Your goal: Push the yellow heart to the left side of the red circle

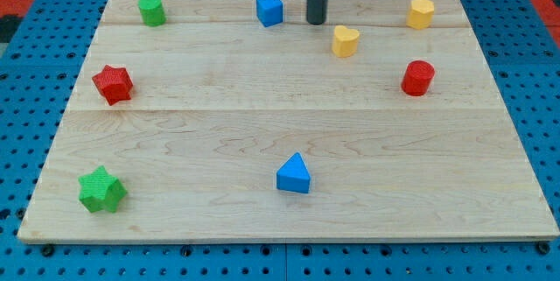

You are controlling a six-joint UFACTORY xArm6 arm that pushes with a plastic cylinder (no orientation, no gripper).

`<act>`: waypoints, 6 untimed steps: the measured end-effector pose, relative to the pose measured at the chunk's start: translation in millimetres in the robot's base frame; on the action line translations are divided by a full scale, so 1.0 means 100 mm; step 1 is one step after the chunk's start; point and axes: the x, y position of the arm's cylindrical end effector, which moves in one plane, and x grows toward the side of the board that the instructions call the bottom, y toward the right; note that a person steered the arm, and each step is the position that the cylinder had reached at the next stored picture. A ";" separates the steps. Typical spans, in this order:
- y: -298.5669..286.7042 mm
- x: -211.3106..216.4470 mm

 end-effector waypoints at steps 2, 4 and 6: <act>0.10 0.81; 0.35 0.37; 0.36 1.24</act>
